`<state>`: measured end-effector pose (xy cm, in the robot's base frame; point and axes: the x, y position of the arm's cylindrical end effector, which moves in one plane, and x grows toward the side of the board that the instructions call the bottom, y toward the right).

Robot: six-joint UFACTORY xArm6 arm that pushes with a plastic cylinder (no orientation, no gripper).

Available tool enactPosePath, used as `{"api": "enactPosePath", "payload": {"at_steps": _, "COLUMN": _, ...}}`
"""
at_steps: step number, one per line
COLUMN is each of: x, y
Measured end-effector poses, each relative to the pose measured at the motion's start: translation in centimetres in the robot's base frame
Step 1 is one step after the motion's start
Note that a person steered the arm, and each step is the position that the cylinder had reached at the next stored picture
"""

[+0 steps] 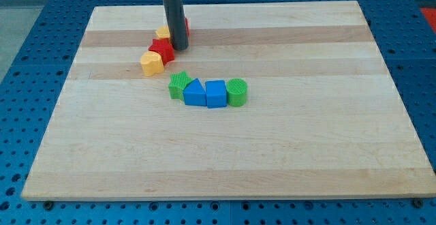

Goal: Slide the red circle to the top right of the yellow hexagon

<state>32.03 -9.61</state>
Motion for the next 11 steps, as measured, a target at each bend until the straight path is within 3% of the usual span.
{"api": "enactPosePath", "payload": {"at_steps": 2, "x": -0.1, "y": 2.6}}
{"api": "enactPosePath", "payload": {"at_steps": 4, "x": -3.8, "y": 5.3}}
{"api": "enactPosePath", "payload": {"at_steps": 11, "x": -5.5, "y": 0.4}}
